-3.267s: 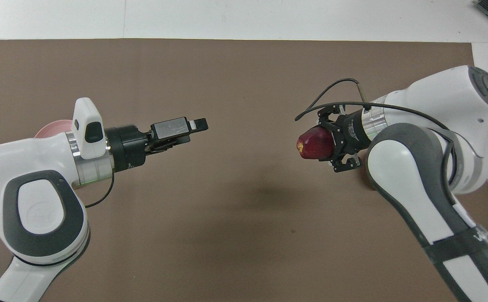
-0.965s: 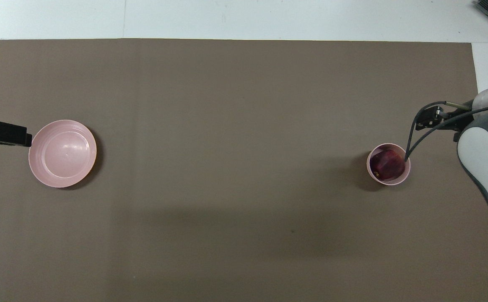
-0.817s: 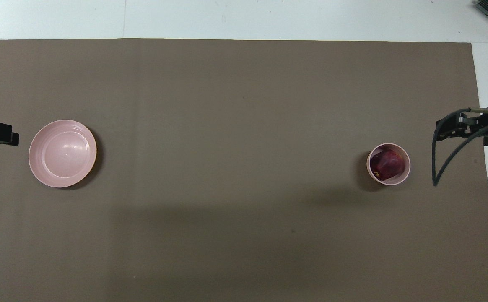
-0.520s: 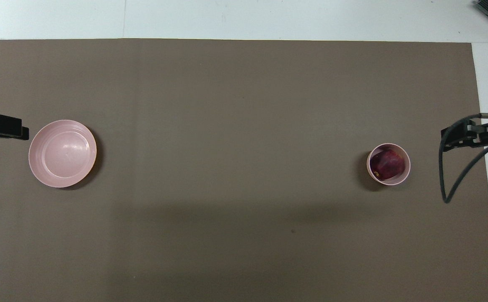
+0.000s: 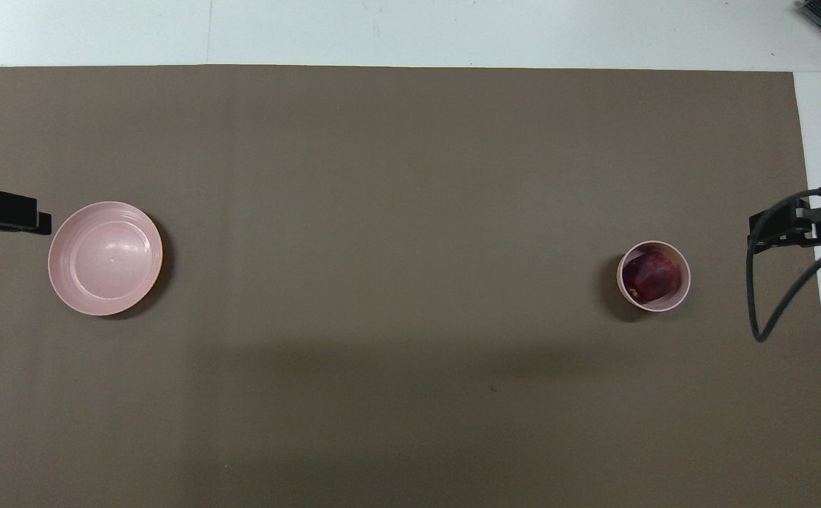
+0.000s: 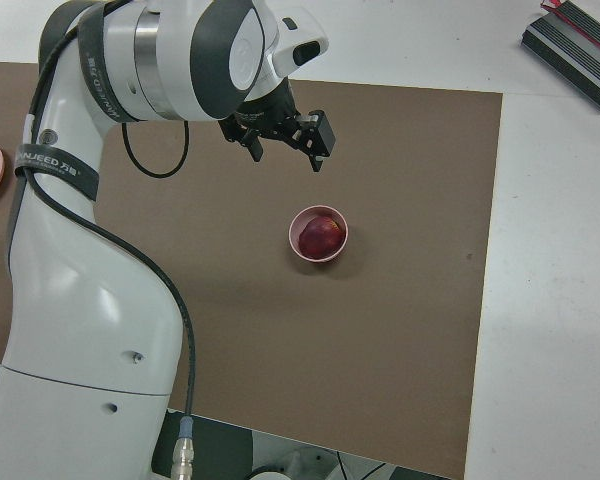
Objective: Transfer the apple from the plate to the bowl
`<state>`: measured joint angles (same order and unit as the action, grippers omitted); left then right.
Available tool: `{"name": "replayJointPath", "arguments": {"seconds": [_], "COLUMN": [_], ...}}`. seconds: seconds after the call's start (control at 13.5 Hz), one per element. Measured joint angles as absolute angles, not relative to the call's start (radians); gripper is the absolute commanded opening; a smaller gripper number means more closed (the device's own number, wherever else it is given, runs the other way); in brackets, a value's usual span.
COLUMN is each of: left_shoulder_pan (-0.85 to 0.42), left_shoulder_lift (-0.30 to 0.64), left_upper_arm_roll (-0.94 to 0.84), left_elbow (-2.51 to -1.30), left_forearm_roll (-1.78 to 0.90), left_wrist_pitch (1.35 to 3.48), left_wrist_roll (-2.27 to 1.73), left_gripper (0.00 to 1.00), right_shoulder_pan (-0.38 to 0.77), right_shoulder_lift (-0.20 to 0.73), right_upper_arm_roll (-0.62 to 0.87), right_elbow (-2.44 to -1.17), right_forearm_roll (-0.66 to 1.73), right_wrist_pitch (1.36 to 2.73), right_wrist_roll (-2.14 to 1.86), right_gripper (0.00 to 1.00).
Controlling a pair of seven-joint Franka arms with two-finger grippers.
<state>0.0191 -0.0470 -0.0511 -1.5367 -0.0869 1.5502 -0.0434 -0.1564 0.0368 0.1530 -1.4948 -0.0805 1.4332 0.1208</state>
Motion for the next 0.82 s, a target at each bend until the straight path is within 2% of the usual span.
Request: {"name": "replayJointPath", "arguments": {"seconds": [0.82], "left_shoulder_pan": [0.019], "left_shoulder_lift": [-0.047], "left_upper_arm_roll": [-0.050], "left_elbow": [-1.540], "left_forearm_roll": [-0.067], "left_wrist_pitch": [1.533], "left_wrist_roll": [-0.037], "left_gripper": [1.00], "right_shoulder_pan": [-0.157], "right_shoulder_lift": [0.037], "right_upper_arm_roll": [0.153], "right_elbow": [-1.493], "right_forearm_roll": [-0.057], "right_wrist_pitch": [1.433], "right_wrist_roll": [0.121], "right_gripper": [1.00]}}
